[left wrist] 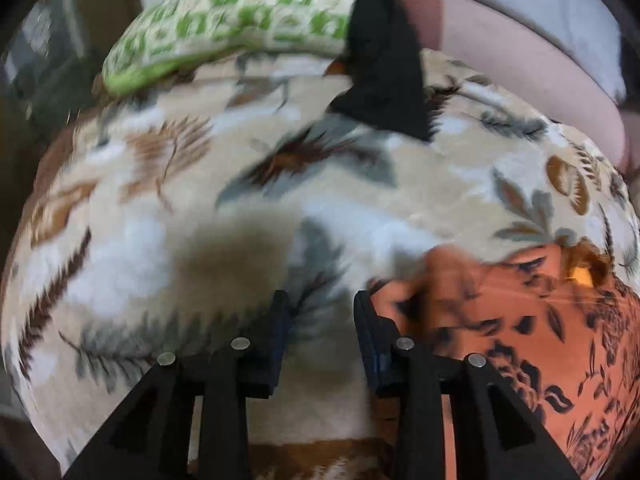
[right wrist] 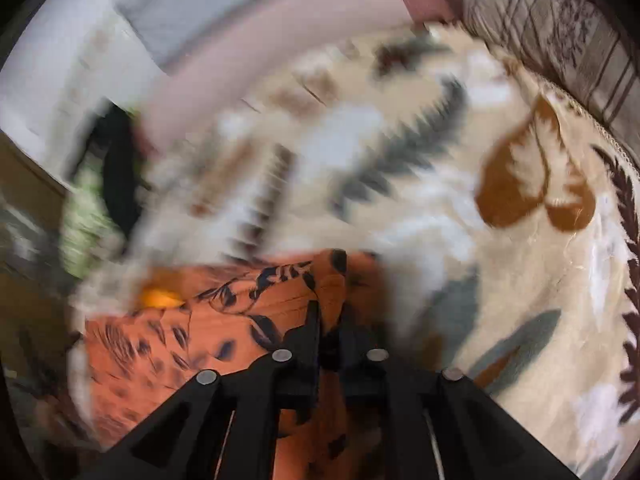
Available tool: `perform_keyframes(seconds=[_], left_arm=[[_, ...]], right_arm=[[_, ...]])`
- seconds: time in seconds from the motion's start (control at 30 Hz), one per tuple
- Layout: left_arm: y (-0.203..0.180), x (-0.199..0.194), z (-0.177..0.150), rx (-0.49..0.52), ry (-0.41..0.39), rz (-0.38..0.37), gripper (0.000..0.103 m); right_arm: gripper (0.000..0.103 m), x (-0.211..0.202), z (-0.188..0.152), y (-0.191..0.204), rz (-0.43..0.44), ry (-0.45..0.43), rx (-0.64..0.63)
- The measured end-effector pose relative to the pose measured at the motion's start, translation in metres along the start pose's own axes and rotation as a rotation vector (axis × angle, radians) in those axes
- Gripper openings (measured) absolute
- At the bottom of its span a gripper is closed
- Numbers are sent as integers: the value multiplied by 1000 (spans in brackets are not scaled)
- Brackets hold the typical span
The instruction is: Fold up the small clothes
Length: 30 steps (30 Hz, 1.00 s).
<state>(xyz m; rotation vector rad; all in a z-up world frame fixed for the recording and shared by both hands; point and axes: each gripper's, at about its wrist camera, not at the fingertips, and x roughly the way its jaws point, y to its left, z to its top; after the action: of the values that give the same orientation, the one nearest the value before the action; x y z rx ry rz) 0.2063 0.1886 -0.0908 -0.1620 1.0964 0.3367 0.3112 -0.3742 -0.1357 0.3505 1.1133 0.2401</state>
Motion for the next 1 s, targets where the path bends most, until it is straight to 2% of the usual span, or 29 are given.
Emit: perform_keyframes(seconds=[0.03, 0.07, 0.13, 0.17, 0.2, 0.23, 0.3, 0.33, 0.4, 0.43, 0.47, 0.5, 0.53, 0.6, 0.67, 0.7, 0.77, 0.8, 0.83, 0.87, 0.9, 0.93, 0.97, 1.0], left_arm=[[6, -10, -7, -33, -26, -8, 34], [10, -28, -19, -43, -74, -65, 34], [12, -55, -36, -10, -123, -121, 42], [9, -63, -40, 8, -144, -134, 47], [4, -72, -44, 44, -171, -158, 57], [-1, -74, -43, 74, -181, -181, 61], [-14, -70, -32, 118, -175, -201, 61], [-19, -63, -27, 127, -153, -214, 61], [-29, -36, -14, 115, -44, -255, 61], [-33, -24, -9, 106, -9, -262, 47], [-38, -10, -2, 105, 31, -290, 23], [-39, -5, 0, 104, 56, -293, 3], [-43, -8, 2, 106, 38, -291, 3], [-48, -32, -1, 138, -65, -254, 3], [-44, -64, -10, 123, -178, -228, 3], [-41, -70, -14, 106, -198, -221, 3], [-39, -52, -16, 81, -161, -187, 3], [-37, -35, -14, 59, -124, -168, 5], [-37, -18, -13, 47, -76, -149, 9], [-38, 0, -12, 41, -5, -139, 13], [-37, 2, -12, 27, -6, -143, 16], [-34, -9, -12, 8, -50, -149, 24], [-31, -19, -12, 1, -82, -143, 31], [-28, -30, -13, -2, -110, -132, 40]], right_arm=[[22, -8, -4, 0, 3, -38, 15], [30, -16, -7, 2, 21, -72, 6], [81, -32, -14, 6, 32, -125, -33], [83, -36, -17, 8, 25, -141, -46], [83, -38, -17, 9, 21, -140, -64], [83, -35, -16, 9, 17, -125, -68], [83, -25, -12, 4, 34, -91, -27], [83, -23, -12, -2, 47, -80, 1], [77, -14, -12, -2, 63, -61, 24], [51, -8, -9, -5, 59, -38, 28], [34, -1, -9, -4, 42, -9, 30], [24, 3, -10, 0, 26, 8, 22], [16, 3, -9, 4, 13, 13, -3], [8, -8, -9, 20, -12, -12, -71], [8, -30, -4, 34, -5, -82, -118], [8, -40, -3, 41, -7, -119, -143], [8, -42, 4, 45, -2, -147, -164], [8, -30, 7, 40, -29, -144, -157], [8, -16, 8, 33, -53, -127, -147], [10, 8, 9, 18, -51, -61, -96], [15, 22, 7, 6, -47, 7, -33], [16, 20, 2, -3, -16, -22, 27], [19, 11, -1, -2, -21, -63, 27], [33, 1, -5, 0, -48, -92, 18]])
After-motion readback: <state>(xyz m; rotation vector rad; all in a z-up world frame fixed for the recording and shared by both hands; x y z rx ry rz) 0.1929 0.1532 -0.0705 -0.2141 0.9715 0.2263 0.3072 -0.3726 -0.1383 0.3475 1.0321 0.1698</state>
